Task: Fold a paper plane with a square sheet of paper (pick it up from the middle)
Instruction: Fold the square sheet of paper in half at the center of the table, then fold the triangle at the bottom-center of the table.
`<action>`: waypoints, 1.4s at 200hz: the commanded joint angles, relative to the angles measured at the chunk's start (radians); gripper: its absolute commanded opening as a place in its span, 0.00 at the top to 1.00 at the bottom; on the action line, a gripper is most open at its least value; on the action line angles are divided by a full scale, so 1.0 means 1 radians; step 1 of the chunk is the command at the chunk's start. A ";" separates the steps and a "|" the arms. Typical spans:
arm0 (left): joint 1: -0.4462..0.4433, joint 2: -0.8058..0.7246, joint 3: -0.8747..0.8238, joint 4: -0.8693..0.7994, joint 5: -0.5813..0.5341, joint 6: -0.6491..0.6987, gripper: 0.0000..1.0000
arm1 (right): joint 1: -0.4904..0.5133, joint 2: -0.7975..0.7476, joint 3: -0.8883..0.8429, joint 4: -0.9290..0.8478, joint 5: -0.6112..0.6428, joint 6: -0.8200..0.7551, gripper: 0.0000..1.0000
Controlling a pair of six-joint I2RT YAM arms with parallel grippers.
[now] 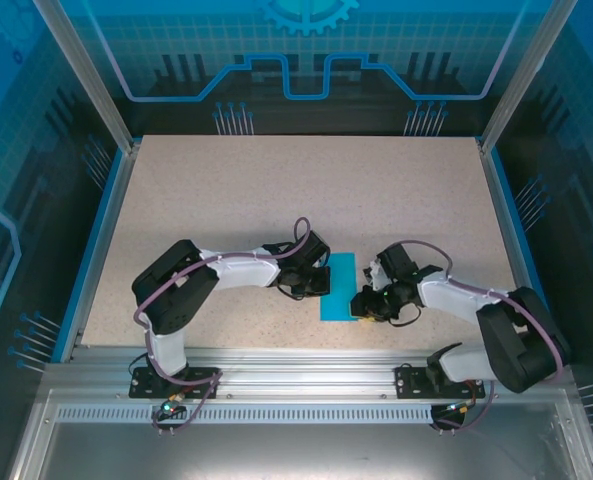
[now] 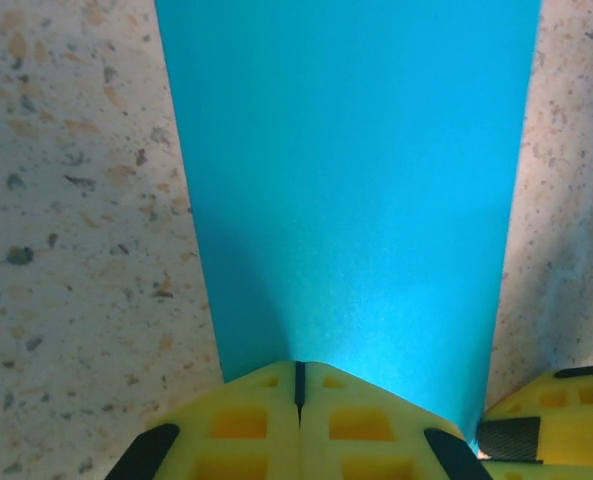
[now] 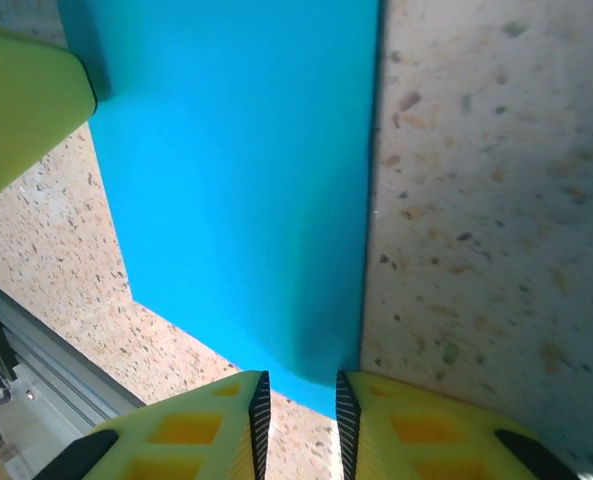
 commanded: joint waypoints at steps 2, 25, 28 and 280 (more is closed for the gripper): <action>-0.009 -0.080 -0.011 -0.016 0.000 0.015 1.00 | 0.011 -0.110 0.068 -0.127 0.105 -0.020 0.67; -0.010 -0.134 -0.032 0.028 -0.017 0.009 0.94 | 0.011 -0.199 0.113 -0.184 0.185 -0.029 0.57; -0.009 -0.140 -0.035 0.032 -0.019 0.009 0.92 | 0.011 -0.208 0.117 -0.189 0.196 -0.032 0.56; 0.100 -0.268 -0.237 0.184 -0.020 -0.092 0.75 | 0.147 0.097 0.286 -0.212 0.368 -0.058 0.45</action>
